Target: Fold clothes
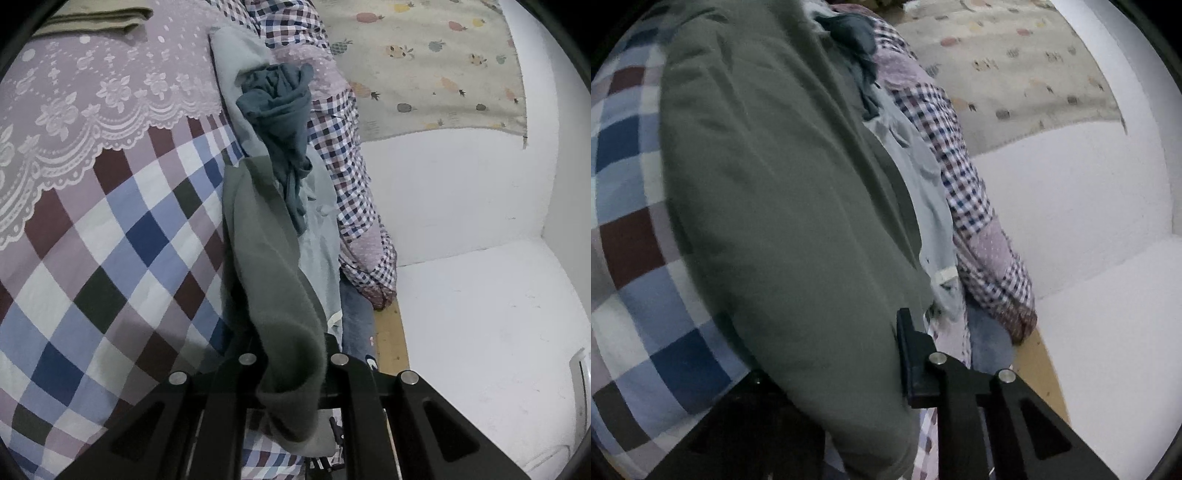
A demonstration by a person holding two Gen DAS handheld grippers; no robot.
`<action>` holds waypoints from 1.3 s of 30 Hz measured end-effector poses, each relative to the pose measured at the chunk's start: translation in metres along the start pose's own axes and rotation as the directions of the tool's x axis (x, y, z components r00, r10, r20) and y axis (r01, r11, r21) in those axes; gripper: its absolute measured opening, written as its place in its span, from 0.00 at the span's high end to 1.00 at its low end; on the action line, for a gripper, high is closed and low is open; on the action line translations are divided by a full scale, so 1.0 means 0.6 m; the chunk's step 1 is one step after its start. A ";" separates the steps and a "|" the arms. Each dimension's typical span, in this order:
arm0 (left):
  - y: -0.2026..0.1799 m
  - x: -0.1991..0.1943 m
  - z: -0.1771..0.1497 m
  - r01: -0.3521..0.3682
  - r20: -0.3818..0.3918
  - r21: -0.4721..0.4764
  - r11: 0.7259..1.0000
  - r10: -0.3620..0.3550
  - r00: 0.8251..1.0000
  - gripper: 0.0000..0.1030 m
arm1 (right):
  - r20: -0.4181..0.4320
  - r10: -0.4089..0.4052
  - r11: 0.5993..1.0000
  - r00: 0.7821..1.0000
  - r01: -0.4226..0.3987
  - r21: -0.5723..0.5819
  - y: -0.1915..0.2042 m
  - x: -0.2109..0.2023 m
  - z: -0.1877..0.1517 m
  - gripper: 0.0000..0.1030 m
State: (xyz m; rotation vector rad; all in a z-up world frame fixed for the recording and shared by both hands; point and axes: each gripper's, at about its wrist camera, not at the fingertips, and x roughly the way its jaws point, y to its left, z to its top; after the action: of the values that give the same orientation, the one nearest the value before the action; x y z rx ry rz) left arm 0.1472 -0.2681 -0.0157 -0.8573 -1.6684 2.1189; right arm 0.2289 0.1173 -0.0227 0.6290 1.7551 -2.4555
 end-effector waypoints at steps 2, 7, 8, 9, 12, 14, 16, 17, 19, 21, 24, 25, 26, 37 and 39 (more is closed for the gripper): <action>-0.001 -0.001 -0.002 -0.013 0.003 0.011 1.000 0.013 1.000 0.93 | -0.001 0.021 1.000 1.000 -0.021 0.003 -0.002 0.006 -0.005 0.92; -0.011 -0.006 -0.008 -0.028 0.007 0.047 0.999 0.027 1.000 0.93 | 0.017 0.056 0.995 0.998 -0.057 0.081 -0.047 -0.015 -0.007 0.95; -0.016 -0.008 -0.010 -0.026 0.008 0.057 0.998 0.026 1.000 0.93 | 0.026 0.058 0.993 0.998 -0.060 0.101 -0.061 -0.025 -0.002 0.95; -0.023 -0.013 -0.012 -0.022 0.010 0.069 0.997 0.021 1.000 0.93 | 0.038 0.058 0.991 0.998 -0.062 0.119 -0.077 -0.032 0.003 0.95; -0.052 -0.034 -0.020 -0.008 0.020 0.099 0.995 0.006 1.000 0.93 | 0.076 0.047 0.987 0.996 -0.059 0.151 -0.120 -0.065 0.018 0.95; -0.079 -0.059 -0.025 0.012 0.035 0.115 0.993 -0.016 0.999 0.93 | 0.100 0.048 0.982 0.994 -0.065 0.178 -0.157 -0.092 0.024 0.95; -0.111 -0.088 -0.029 0.040 0.050 0.128 0.991 -0.046 0.998 0.93 | 0.120 0.060 0.975 0.991 -0.084 0.208 -0.198 -0.122 0.026 0.95; -0.131 -0.105 -0.031 0.056 0.056 0.139 0.989 -0.064 0.996 0.93 | 0.127 0.070 0.970 0.989 -0.097 0.221 -0.220 -0.137 0.027 0.95; -0.170 -0.138 -0.037 0.088 0.066 0.162 0.983 -0.099 0.993 0.93 | 0.137 0.103 0.959 0.985 -0.136 0.251 -0.264 -0.172 0.026 0.95; -0.212 -0.171 -0.045 0.112 0.072 0.182 0.977 -0.126 0.989 0.93 | 0.147 0.148 0.947 0.978 -0.183 0.264 -0.306 -0.208 0.025 0.95; -0.265 -0.209 -0.054 0.129 0.067 0.184 0.974 -0.144 0.987 0.93 | 0.155 0.233 0.925 0.960 -0.268 0.271 -0.366 -0.250 0.028 0.95; -0.279 -0.217 -0.055 0.128 0.063 0.177 0.976 -0.141 0.988 0.93 | 0.157 0.262 0.915 0.952 -0.296 0.274 -0.383 -0.257 0.031 0.95; -0.289 -0.222 -0.054 0.125 0.059 0.167 0.978 -0.136 0.989 0.93 | 0.158 0.291 0.904 0.944 -0.325 0.279 -0.399 -0.262 0.034 0.95; -0.191 -0.090 0.030 -0.142 0.013 0.000 0.990 0.142 0.990 0.93 | 0.050 0.607 0.733 0.793 -0.583 0.351 -0.387 -0.066 0.076 0.94; -0.164 -0.045 0.054 -0.203 0.001 -0.018 0.979 0.203 0.979 0.93 | 0.021 0.628 0.716 0.778 -0.589 0.374 -0.366 -0.004 0.085 0.94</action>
State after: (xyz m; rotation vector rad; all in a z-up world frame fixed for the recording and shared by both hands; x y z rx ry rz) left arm 0.1361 -0.2814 0.0900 -1.0716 -1.6661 2.2404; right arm 0.1550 0.1471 0.1882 1.1723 0.8701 -2.2664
